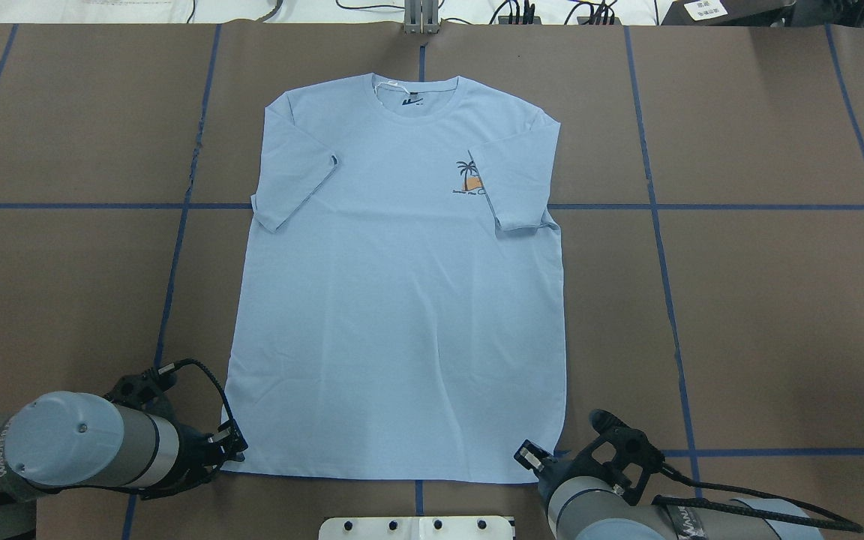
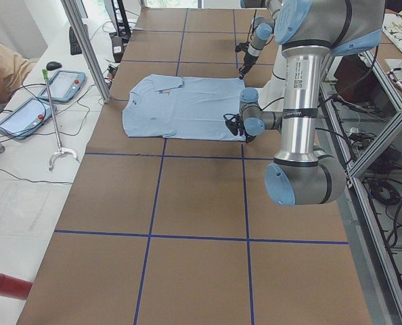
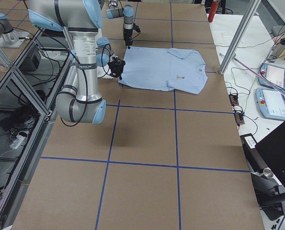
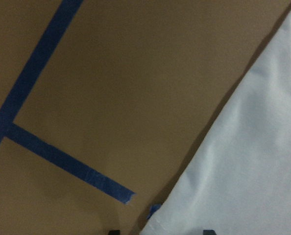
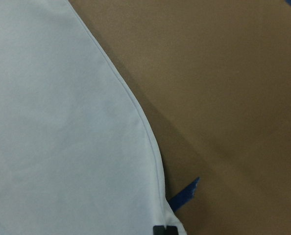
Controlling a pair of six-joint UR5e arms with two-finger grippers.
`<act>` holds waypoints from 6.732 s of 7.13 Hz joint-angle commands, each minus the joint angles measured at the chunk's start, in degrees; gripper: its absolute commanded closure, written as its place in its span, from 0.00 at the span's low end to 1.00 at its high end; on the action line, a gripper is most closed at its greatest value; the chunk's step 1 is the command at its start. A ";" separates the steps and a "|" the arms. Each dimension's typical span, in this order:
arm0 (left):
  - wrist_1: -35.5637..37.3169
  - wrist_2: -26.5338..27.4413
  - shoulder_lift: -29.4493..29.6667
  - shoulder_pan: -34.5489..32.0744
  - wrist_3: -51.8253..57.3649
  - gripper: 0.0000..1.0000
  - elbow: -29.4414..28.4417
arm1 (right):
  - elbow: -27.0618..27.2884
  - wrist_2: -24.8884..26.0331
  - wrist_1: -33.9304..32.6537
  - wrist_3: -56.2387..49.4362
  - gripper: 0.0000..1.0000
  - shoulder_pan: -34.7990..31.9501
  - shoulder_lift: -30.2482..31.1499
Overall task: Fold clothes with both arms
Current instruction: 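Grasp both hem corners with the left and right grippers, then lift the hem with both grippers and fold it toward the collar, then lay the folded hem near the collar and release both grippers, then move the right gripper to the folded shirt's side edge while the left gripper withdraws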
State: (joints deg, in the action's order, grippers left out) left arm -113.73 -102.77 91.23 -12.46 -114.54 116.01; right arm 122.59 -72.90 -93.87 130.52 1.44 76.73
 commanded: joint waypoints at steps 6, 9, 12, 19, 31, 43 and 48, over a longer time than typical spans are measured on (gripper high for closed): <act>-0.44 4.03 4.74 0.15 5.34 1.00 2.99 | 1.33 -0.67 0.00 -0.61 1.00 -3.09 0.00; -1.14 8.92 7.02 -2.11 25.26 1.00 5.62 | 0.63 -1.28 -0.35 -10.78 1.00 -10.03 -3.25; -1.14 5.03 7.91 -8.45 32.54 1.00 5.37 | 0.63 -5.67 -0.09 -18.43 1.00 -16.36 -3.43; -5.50 5.82 23.97 -27.23 33.59 1.00 -18.58 | -17.07 -14.73 0.26 -38.47 1.00 -36.66 -16.22; -23.29 8.55 36.39 -34.30 33.94 1.00 -49.03 | -54.38 -20.80 18.72 -42.71 1.00 -45.99 -32.16; -25.57 8.72 36.65 -36.59 33.59 0.56 -50.18 | -60.46 -21.32 21.09 -46.50 0.00 -47.49 -36.30; -30.15 1.08 32.64 -38.70 33.42 0.47 -44.94 | -30.03 -25.54 23.73 -36.61 0.00 -42.77 -16.49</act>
State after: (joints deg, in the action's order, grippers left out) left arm -142.87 -99.90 126.32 -51.10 -81.18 68.17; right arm 82.35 -97.92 -69.99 88.97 -43.87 53.16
